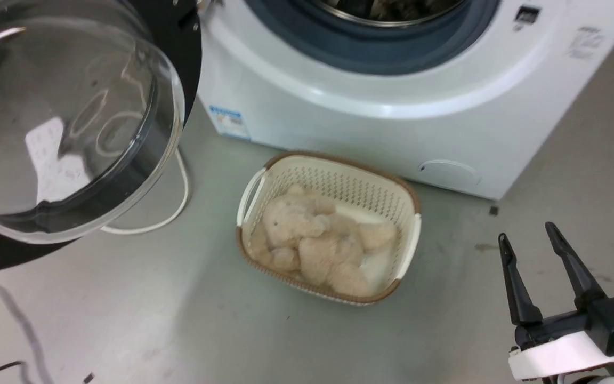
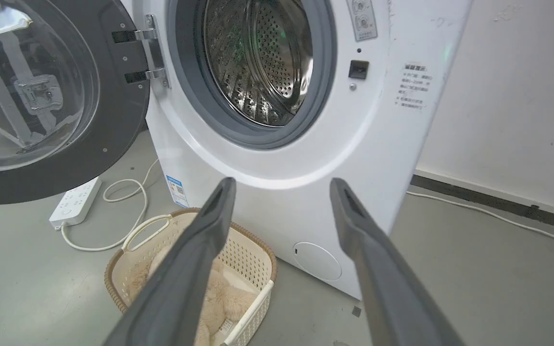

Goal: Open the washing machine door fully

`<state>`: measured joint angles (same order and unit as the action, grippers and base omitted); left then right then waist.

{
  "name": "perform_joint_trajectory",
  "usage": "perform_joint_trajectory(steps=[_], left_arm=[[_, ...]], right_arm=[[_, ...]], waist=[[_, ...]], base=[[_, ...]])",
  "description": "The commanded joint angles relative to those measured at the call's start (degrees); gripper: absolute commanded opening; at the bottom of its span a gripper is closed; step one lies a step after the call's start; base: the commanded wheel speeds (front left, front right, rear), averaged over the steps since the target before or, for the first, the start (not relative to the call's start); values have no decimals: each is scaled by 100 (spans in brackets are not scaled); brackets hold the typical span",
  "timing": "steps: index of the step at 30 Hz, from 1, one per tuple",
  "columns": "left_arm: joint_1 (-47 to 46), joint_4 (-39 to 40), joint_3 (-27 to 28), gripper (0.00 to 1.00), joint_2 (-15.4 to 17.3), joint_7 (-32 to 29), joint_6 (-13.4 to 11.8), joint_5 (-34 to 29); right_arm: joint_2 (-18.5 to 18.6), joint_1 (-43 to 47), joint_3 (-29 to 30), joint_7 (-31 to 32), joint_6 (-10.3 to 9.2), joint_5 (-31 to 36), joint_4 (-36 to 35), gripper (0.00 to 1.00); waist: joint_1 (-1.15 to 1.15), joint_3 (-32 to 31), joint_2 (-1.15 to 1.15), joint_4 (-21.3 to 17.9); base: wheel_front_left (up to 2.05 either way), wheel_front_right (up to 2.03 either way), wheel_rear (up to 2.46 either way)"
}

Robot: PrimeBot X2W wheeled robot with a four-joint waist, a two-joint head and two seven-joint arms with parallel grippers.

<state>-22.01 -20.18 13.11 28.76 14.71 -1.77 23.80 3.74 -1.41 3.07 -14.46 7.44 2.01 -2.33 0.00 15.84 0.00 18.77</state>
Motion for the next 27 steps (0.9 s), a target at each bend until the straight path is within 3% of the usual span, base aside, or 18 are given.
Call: perform_joint_trajectory(steps=[1,10,16,18,24,25,26,27], left_arm=[[196,336,-58,0,-197,26,29,-120],[1123,1712,-773,0,-1295,28,-52,-588],[1622,1965,-1212,0,-1689,28,-146,-777],[2002,2039,-1495,0,-1955,29,-174,-974],[2314,2048,-1682,0,-2161,29,-182,-1141],[2411,2024,-1751,63,-2211,29,-193,-1210],[2411,2024,-1751,63,-2211,29,-193,-1210],[2459,1998,-1795,100,-2228,29,-186,-1244]], right_arm=[[-24,-34,30,-36,5,-46,1,100],[-83,52,164,-51,5,-230,-48,100],[-85,183,54,-52,5,-340,-131,100],[-85,317,-29,-53,5,-407,-197,100],[-86,468,-99,-53,5,-475,-220,100],[-86,524,-115,-53,5,-495,-218,100],[-86,524,-115,-53,5,-495,-218,100],[-86,548,-123,-53,5,-504,-211,100]], waist=[[0,-247,0,-197],[0,-903,0,-863],[0,-1148,0,-1223],[0,-1284,0,-1479],[0,-1393,0,-1597],[0,-1435,0,-1617],[0,-1435,0,-1617],[0,-1459,0,-1627]], base=[[0,0,0],[0,0,0],[0,0,0],[0,0,0],[0,0,0],[0,0,0],[0,0,0],[0,0,0]])
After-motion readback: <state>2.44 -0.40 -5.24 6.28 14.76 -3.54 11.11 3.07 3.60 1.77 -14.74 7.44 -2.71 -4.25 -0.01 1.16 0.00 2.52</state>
